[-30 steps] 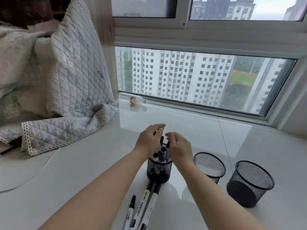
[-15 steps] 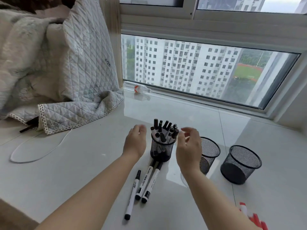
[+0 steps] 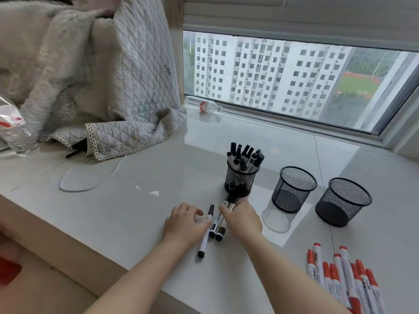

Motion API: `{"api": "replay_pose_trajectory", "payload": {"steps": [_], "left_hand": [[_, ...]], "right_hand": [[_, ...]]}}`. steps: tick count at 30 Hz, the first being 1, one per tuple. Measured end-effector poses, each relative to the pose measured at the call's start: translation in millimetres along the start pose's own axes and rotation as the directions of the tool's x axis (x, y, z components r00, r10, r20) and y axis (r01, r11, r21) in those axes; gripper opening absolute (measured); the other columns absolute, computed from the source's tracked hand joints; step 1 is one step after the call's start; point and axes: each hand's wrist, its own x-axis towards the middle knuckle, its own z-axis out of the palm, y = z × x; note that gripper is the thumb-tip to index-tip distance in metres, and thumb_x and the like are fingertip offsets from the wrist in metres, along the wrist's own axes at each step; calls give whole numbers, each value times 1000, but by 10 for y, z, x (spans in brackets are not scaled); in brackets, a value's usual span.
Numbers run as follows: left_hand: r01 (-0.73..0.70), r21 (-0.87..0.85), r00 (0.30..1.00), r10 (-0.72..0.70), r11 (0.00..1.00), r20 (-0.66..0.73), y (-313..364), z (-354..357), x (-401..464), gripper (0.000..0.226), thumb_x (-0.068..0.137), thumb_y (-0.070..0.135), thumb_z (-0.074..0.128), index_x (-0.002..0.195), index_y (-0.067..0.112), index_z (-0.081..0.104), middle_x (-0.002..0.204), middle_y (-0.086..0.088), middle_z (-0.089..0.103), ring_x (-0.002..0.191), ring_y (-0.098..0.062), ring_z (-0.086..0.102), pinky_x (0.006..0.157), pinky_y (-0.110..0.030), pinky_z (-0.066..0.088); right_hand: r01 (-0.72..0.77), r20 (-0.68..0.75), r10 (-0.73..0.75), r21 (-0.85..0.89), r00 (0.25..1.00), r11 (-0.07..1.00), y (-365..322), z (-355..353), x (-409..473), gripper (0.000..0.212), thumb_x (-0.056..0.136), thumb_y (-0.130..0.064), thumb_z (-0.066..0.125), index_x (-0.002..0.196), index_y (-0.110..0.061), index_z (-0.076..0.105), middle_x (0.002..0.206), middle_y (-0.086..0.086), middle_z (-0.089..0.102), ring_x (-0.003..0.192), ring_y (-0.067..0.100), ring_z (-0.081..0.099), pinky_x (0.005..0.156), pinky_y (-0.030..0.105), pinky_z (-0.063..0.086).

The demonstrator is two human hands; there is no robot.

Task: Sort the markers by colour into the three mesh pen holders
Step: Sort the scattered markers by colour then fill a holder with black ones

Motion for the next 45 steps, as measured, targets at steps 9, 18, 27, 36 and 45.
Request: {"api": "replay_pose_trajectory", "payload": {"steps": [9,18,27,36,45], "left_hand": [[-20,113,995,9,993,97,72,-1,-117,18,79,46,52,86,30,55,103,5,56,107,-16,50,88,-29,38],[73,100,991,-83,992,103,239,-8,-23,27,90,31,44,102,8,49,102,-13,63,95,-33,60,74,-34,45],[-36,-659,997,-17,751,-74,591,-104,275,23,99,36,30,98,23,48,65,3,47,57,-14,43,50,-24,34],[-182,-897,983,52,403,-176,1295,-683,1063,19,101,22,32,88,24,45,86,6,65,78,-4,65,72,-24,48],[-108,-657,994,104,746,-44,1252,-439,1342,11,97,27,44,99,20,52,117,4,63,98,-10,52,79,-22,35]], "right_hand": [[-94,76,105,-133,992,987,-111,1,63,58,83,-45,53,126,-7,45,127,10,52,117,31,52,90,34,43],[39,202,2,-197,979,980,79,-101,-44,22,85,-24,41,79,-7,53,98,13,57,89,27,50,69,27,34],[88,55,-158,631,986,771,-64,-640,-38,9,87,-6,45,80,-8,50,64,5,58,52,16,60,57,31,50],[330,-321,-80,892,944,309,-694,-1538,580,14,93,-2,40,97,-15,43,78,0,60,71,13,62,76,31,50],[398,-354,-188,748,916,532,-637,-1124,957,9,95,-15,45,102,-10,46,86,-7,64,68,0,59,57,10,43]]}}
